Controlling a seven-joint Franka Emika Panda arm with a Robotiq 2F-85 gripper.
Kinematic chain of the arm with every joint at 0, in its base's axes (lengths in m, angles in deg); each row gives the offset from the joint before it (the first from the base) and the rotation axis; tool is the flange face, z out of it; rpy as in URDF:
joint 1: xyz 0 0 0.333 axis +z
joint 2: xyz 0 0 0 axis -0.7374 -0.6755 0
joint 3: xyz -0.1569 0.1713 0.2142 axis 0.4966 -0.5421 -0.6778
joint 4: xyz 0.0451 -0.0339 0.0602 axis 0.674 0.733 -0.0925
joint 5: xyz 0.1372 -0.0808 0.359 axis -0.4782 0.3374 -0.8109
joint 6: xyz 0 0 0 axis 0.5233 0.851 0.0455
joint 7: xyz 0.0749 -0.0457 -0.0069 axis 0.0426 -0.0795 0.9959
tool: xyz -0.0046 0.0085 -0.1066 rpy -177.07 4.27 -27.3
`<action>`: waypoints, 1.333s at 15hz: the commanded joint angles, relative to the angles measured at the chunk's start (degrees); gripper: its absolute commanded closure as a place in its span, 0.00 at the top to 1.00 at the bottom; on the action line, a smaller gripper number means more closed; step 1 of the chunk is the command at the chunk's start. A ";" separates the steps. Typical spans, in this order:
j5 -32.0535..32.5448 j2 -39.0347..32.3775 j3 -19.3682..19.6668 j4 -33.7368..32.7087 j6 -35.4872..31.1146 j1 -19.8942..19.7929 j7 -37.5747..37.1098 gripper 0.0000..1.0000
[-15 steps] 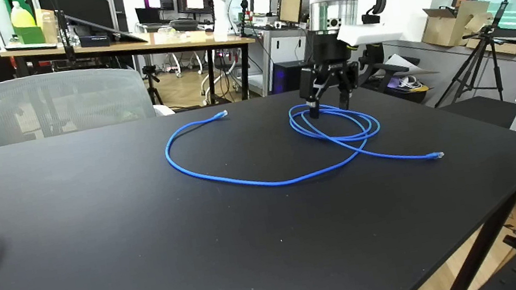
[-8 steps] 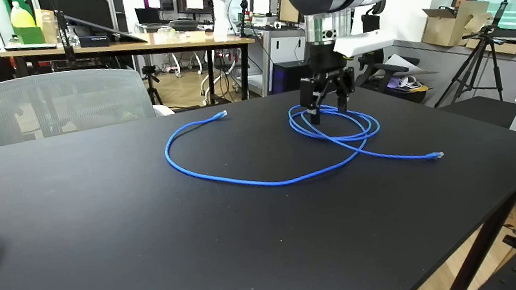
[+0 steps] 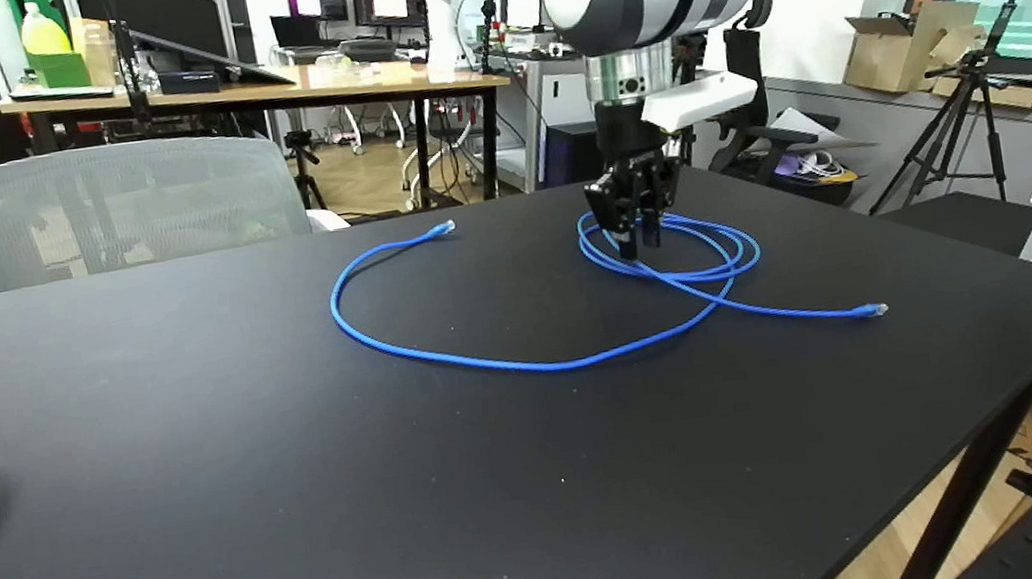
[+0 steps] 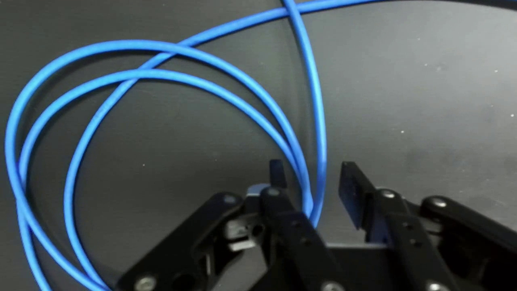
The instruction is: Move the cable to the right.
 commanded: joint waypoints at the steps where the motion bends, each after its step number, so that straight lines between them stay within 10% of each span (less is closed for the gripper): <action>1: 1.65 -2.42 0.28 -3.21 1.48 0.76 -2.75 0.11; 9: -1.29 0.30 -4.12 -1.41 1.19 -0.05 0.77 0.02; 15: -20.87 4.83 -14.33 -0.66 2.60 -4.20 1.83 0.02; 20: -30.91 6.00 -13.41 -1.21 -1.30 -2.10 -5.77 0.02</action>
